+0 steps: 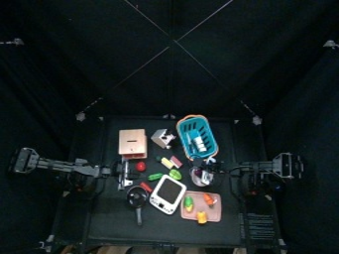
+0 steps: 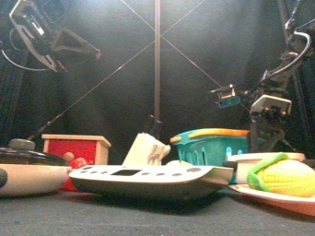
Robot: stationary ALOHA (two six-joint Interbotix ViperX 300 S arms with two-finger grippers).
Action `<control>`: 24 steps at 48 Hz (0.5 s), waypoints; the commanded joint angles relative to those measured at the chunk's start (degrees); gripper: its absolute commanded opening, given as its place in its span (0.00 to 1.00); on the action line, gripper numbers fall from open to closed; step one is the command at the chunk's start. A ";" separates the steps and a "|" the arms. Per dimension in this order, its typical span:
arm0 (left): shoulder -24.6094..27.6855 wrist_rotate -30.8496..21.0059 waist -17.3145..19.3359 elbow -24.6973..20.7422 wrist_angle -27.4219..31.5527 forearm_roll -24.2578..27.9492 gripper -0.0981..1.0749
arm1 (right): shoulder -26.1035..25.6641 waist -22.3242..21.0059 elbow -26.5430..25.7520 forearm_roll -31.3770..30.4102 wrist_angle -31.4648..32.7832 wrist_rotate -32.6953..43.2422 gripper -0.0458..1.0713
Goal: Grab eggplant
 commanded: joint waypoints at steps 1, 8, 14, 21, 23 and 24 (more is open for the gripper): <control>0.00 0.00 -0.09 -0.79 -0.62 0.00 0.09 | -4.22 0.26 -1.41 0.00 0.26 0.00 0.64; 0.00 0.00 -0.09 -0.88 -0.62 -0.09 0.09 | -8.44 0.26 -1.23 -0.09 0.53 0.00 0.64; 0.00 0.00 -0.09 -1.23 -0.62 0.00 0.09 | -11.60 0.26 -0.79 0.18 0.79 0.00 0.64; -0.18 0.18 -0.09 -1.23 -0.62 0.00 0.09 | -14.50 0.26 -0.44 -0.09 0.88 -0.09 0.64; -0.18 0.18 -0.09 -1.14 -0.62 -0.09 0.09 | -14.94 0.18 -0.26 -0.09 0.70 -0.18 0.64; -0.18 0.09 -0.09 -1.05 -0.62 -0.09 0.09 | -15.12 0.18 -0.18 -0.09 0.62 -0.18 0.64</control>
